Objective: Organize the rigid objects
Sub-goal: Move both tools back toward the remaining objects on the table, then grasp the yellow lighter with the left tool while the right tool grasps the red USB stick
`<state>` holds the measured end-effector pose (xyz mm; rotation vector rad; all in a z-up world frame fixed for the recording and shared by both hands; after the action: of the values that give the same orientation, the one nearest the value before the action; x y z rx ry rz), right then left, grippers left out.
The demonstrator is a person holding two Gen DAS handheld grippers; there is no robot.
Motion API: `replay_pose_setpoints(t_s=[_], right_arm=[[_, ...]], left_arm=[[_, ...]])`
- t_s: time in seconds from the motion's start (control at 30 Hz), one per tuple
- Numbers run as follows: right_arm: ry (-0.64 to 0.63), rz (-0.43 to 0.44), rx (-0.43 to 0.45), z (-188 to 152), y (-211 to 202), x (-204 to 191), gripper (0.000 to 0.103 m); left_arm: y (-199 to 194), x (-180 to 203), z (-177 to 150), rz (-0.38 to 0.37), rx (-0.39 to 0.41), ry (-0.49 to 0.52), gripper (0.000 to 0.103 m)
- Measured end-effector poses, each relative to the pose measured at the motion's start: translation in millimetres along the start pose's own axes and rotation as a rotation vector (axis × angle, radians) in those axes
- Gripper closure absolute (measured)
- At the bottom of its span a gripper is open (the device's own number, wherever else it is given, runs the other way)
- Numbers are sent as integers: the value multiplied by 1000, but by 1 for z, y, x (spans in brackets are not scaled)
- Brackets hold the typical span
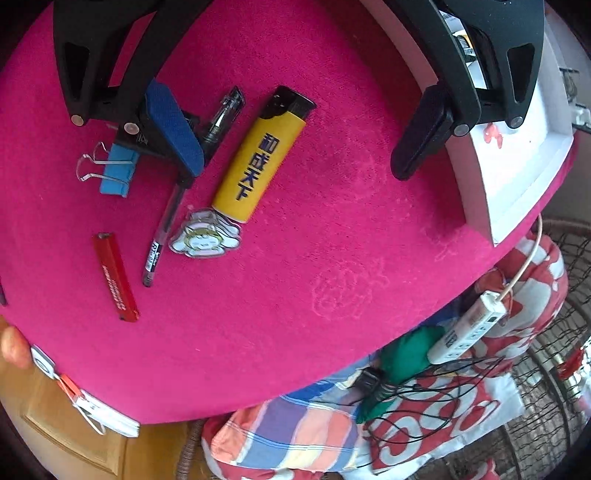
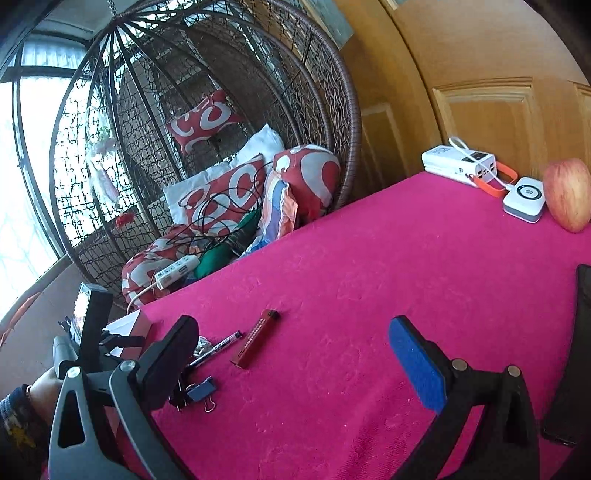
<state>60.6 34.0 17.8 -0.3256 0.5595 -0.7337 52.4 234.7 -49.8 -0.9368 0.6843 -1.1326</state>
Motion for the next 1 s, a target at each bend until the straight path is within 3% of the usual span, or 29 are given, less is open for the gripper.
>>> replay_pose_setpoints(t_s=[0.17,0.37,0.5,0.53,0.6,0.67,0.73,0.83,1.0], right_arm=[[2,3,-12,0,2,-6,0],[9,23,-25,1,2,-11,0],[18,36,-42,0,5,-13,0],[17,38,-44,-1,6,-14,0],[1,40,-49,-2,7,-18,0],[-10,41,-51,-3,11,-22,0],[-19,28,-65,-5,20,-25,0],[-88,-8,-129,-13,47,-38,2],[-269,-90,-200,-31,92,-74,17]], left_arm=[[-1,-5,2,-16,15,3,6],[8,-22,0,-39,-35,-24,6],[12,-14,-4,-32,-59,29,6],[11,-9,-5,-31,-55,48,8],[8,-3,-6,-57,-49,55,24],[5,4,-7,-99,-49,49,45],[3,11,-7,-92,-45,62,52],[1,16,-8,-67,-31,64,55],[0,13,-11,-78,-7,16,55]])
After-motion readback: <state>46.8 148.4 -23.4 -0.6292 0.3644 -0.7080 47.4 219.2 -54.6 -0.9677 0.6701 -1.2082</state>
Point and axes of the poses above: each gripper's, at about its wrist camera, not at the fingertips, and y roughly the way its jaws point, x to its right, z to its top, the point moved 8 cm from there along y, roughly the way its jaws point, and after that the axes turned 9 degrees about -z, right-handed, at the moved point
